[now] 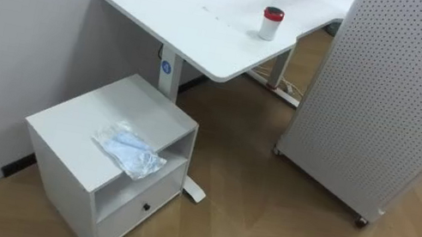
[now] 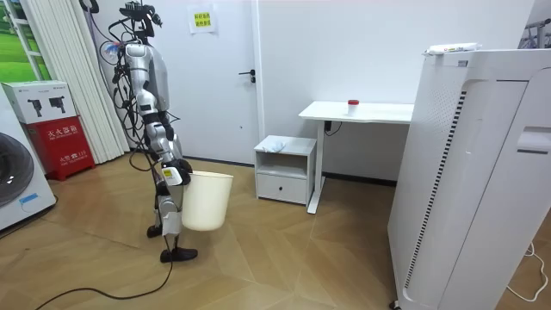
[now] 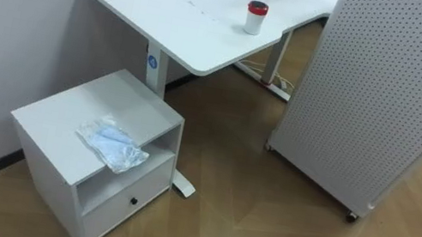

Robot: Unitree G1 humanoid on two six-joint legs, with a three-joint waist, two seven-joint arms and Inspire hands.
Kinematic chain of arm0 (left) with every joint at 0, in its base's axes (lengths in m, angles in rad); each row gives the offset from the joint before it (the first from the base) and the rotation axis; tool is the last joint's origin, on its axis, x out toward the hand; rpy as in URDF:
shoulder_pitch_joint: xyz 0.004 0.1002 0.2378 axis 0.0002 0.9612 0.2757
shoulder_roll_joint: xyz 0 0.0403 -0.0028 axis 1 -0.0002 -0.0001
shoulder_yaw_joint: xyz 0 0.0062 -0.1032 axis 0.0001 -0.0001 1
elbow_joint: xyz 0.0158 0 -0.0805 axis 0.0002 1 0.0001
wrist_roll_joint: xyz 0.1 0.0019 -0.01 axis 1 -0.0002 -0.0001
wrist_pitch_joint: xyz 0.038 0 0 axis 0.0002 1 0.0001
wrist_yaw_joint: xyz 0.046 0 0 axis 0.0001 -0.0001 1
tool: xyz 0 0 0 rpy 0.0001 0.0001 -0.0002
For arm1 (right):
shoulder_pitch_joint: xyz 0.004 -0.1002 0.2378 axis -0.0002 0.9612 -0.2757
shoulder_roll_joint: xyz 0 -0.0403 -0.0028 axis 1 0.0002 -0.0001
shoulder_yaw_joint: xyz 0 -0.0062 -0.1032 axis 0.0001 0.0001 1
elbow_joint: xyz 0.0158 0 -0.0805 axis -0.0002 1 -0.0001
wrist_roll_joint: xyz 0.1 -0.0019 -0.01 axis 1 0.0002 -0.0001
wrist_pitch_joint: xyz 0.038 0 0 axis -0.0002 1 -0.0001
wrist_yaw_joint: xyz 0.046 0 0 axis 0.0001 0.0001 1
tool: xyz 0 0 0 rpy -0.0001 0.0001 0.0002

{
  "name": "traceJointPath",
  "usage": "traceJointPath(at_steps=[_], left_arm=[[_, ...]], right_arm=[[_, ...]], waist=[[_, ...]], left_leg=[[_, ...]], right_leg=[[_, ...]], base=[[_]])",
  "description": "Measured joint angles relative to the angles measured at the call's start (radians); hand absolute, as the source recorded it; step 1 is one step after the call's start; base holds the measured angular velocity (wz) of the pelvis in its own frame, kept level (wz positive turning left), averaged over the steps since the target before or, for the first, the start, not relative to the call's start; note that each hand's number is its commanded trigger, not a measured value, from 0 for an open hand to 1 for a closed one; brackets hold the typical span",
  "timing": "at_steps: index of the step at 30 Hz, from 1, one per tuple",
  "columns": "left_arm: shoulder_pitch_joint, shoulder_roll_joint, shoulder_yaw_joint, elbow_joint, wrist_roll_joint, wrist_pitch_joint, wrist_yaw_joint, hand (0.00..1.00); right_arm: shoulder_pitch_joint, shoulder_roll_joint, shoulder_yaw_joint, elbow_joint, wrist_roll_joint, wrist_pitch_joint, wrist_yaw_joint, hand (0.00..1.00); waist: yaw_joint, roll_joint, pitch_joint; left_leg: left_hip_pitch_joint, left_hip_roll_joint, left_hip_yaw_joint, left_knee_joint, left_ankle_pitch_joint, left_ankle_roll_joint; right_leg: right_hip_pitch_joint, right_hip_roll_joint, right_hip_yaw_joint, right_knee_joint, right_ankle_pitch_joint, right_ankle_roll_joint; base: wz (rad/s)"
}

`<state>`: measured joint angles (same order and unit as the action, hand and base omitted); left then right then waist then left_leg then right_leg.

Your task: Pick garbage

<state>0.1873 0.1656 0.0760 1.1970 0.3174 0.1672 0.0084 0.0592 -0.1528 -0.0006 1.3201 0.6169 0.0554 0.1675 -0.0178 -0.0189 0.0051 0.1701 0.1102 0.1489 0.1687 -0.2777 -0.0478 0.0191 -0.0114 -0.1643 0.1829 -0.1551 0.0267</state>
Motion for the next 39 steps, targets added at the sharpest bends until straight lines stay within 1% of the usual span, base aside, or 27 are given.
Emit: traceJointPath(at_steps=[9,17,20,21,22,23,24,25,26,27,28,29,30,31,32,33,34,35,36,37,38,39], left_arm=[[0.000,0.000,0.000,0.007,0.000,0.000,0.001,0.00],[0.000,-0.001,0.000,0.009,0.013,0.001,0.000,0.00],[0.000,-0.003,0.002,0.010,0.018,0.002,-0.002,0.00],[0.000,-0.002,0.002,0.011,0.015,0.003,-0.003,0.00],[0.001,-0.002,0.004,0.012,0.015,0.003,-0.003,0.00],[0.001,-0.002,0.004,0.012,0.015,0.003,-0.004,0.00],[0.006,-0.002,0.012,0.013,0.015,0.002,-0.005,0.00],[0.009,-0.001,0.020,0.013,0.015,0.002,-0.010,0.00],[0.011,-0.001,0.020,0.013,0.015,0.002,-0.015,0.00],[0.014,-0.003,0.021,0.013,0.015,0.002,-0.023,0.00],[0.018,-0.006,0.020,0.012,0.015,0.002,-0.027,0.00],[0.014,-0.005,0.017,0.011,0.014,0.001,-0.029,0.00],[0.007,-0.006,0.017,0.008,0.014,0.000,-0.032,0.00],[0.005,-0.006,0.017,0.000,0.013,-0.003,-0.035,0.00],[0.006,-0.006,0.018,-0.001,0.014,-0.003,-0.034,0.00],[0.020,-0.005,0.019,-0.002,0.013,-0.001,-0.034,0.00],[0.041,-0.004,0.021,-0.002,0.011,0.004,-0.033,0.00],[0.047,-0.005,0.021,-0.001,0.006,0.003,-0.034,0.00],[0.049,-0.005,0.021,0.000,-0.004,0.003,-0.035,0.00],[0.053,-0.004,0.020,0.000,-0.003,0.001,-0.033,0.00],[0.057,-0.003,0.019,0.000,-0.001,-0.001,-0.032,0.00],[0.064,-0.004,0.018,0.001,0.001,-0.005,-0.031,0.00]], right_arm=[[0.000,-0.002,-0.001,0.001,-0.005,-0.001,0.018,1.00],[-0.001,-0.003,-0.002,0.004,-0.004,-0.001,0.032,1.00],[-0.001,-0.003,-0.004,0.004,-0.004,0.002,0.032,1.00],[-0.002,-0.003,-0.004,0.004,-0.005,0.007,0.032,1.00],[-0.002,-0.004,-0.004,0.004,-0.005,0.012,0.033,1.00],[-0.003,-0.004,-0.004,0.004,-0.005,0.012,0.033,1.00],[-0.006,-0.004,-0.002,0.004,-0.009,0.014,0.035,1.00],[-0.008,-0.007,-0.003,0.004,-0.029,0.014,0.040,1.00],[-0.008,-0.010,-0.004,0.004,-0.033,0.016,0.042,1.00],[-0.010,-0.018,-0.007,0.006,-0.033,0.020,0.040,1.00],[-0.011,-0.025,-0.014,0.008,-0.028,0.023,0.036,1.00],[-0.014,-0.027,-0.015,0.007,-0.019,0.023,0.030,1.00],[-0.009,-0.036,-0.015,0.013,0.011,0.022,0.021,1.00],[-0.004,-0.046,-0.021,0.024,0.018,0.021,0.017,1.00],[-0.004,-0.050,-0.021,0.031,0.017,0.022,0.017,1.00],[0.003,-0.056,-0.022,0.036,0.018,0.022,0.015,1.00],[0.004,-0.055,-0.021,0.035,0.013,0.024,0.014,1.00],[0.006,-0.056,-0.021,0.034,0.011,0.025,0.015,1.00],[0.013,-0.061,-0.023,0.029,0.011,0.025,0.016,1.00],[0.033,-0.063,-0.024,0.029,0.012,0.026,0.015,1.00],[0.036,-0.062,-0.024,0.028,0.012,0.026,0.014,1.00],[0.036,-0.061,-0.024,0.025,0.013,0.025,0.005,1.00]], waist=[[0.000,0.004,0.0013],[0.000,0.006,0.0006],[0.000,0.007,0.0003],[0.004,0.007,0.0004],[0.015,0.006,0.0004],[0.021,0.006,0.0001],[0.028,0.005,0.0006],[0.022,0.003,0.0014],[0.018,0.005,0.0013],[0.013,-0.001,0.0059],[-0.002,0.002,0.0041],[-0.009,0.000,0.0064],[-0.009,-0.004,0.0083],[0.001,-0.010,0.0075],[0.007,-0.010,0.0071],[0.016,-0.006,0.0102],[0.030,-0.019,0.0055],[0.027,-0.024,0.0053],[0.019,-0.025,0.0021],[0.009,-0.028,-0.0071],[0.006,-0.035,-0.0108],[0.002,-0.034,-0.0150]], left_leg=[[-0.001,0.000,0.000,0.000,0.000,0.000],[-0.003,0.001,0.003,0.004,0.000,0.000],[-0.004,0.003,0.003,0.022,0.000,0.000],[-0.006,0.005,0.004,0.043,0.000,0.000],[-0.013,0.008,0.013,0.085,0.000,0.000],[-0.021,0.010,0.014,0.114,0.000,0.000],[-0.051,0.017,0.009,0.199,0.000,0.000],[-0.096,0.024,0.000,0.306,0.000,0.000],[-0.128,0.030,-0.009,0.373,0.002,-0.003],[-0.176,0.039,-0.038,0.487,0.011,-0.010],[-0.205,0.027,-0.069,0.502,-0.011,-0.007],[-0.227,0.018,-0.073,0.488,-0.029,-0.003],[-0.278,-0.007,-0.075,0.456,-0.045,0.005],[-0.327,-0.039,-0.082,0.420,-0.043,0.006],[-0.356,-0.052,-0.081,0.400,-0.039,0.009],[-0.413,-0.069,-0.079,0.355,0.003,0.033],[-0.458,-0.083,-0.075,0.310,0.076,0.039],[-0.481,-0.091,-0.076,0.282,0.109,0.039],[-0.516,-0.099,-0.076,0.233,0.163,0.041],[-0.507,-0.106,-0.060,0.226,0.194,0.057],[-0.506,-0.110,-0.050,0.228,0.201,0.062],[-0.505,-0.116,-0.043,0.246,0.205,0.082]], right_leg=[[0.000,0.000,0.000,-0.001,0.000,0.000],[-0.004,0.000,0.001,0.003,0.000,0.000],[-0.002,0.000,-0.008,0.010,-0.003,-0.004],[-0.003,-0.002,-0.034,0.023,-0.009,-0.011],[-0.007,-0.004,-0.066,0.046,-0.018,-0.023],[-0.011,-0.006,-0.078,0.060,-0.023,-0.031],[-0.015,-0.008,-0.098,0.082,-0.031,-0.044],[-0.014,-0.013,-0.102,0.095,-0.046,-0.054],[-0.010,-0.016,-0.100,0.100,-0.058,-0.054],[-0.005,-0.018,-0.093,0.123,-0.079,-0.061],[-0.003,-0.022,-0.080,0.152,-0.107,-0.066],[-0.007,-0.026,-0.071,0.168,-0.125,-0.069],[-0.015,-0.030,-0.042,0.205,-0.165,-0.069],[-0.012,-0.035,-0.025,0.221,-0.190,-0.067],[-0.007,-0.038,-0.023,0.222,-0.196,-0.064],[0.001,-0.045,-0.021,0.224,-0.206,-0.060],[0.006,-0.063,-0.010,0.231,-0.218,-0.054],[0.009,-0.071,-0.007,0.232,-0.223,-0.047],[0.012,-0.079,0.003,0.233,-0.237,-0.025],[0.018,-0.086,0.007,0.226,-0.248,-0.008],[0.023,-0.086,0.012,0.219,-0.252,-0.004],[0.042,-0.088,0.023,0.188,-0.250,0.001]], base=[[0.00],[0.00],[-0.06],[-0.25],[-0.36],[-0.51],[-0.47],[-0.37],[-0.18],[0.00],[0.18],[0.43],[0.39],[0.24],[-0.08],[-0.34],[-0.34],[-0.12],[0.23],[0.27],[0.13],[0.00]])
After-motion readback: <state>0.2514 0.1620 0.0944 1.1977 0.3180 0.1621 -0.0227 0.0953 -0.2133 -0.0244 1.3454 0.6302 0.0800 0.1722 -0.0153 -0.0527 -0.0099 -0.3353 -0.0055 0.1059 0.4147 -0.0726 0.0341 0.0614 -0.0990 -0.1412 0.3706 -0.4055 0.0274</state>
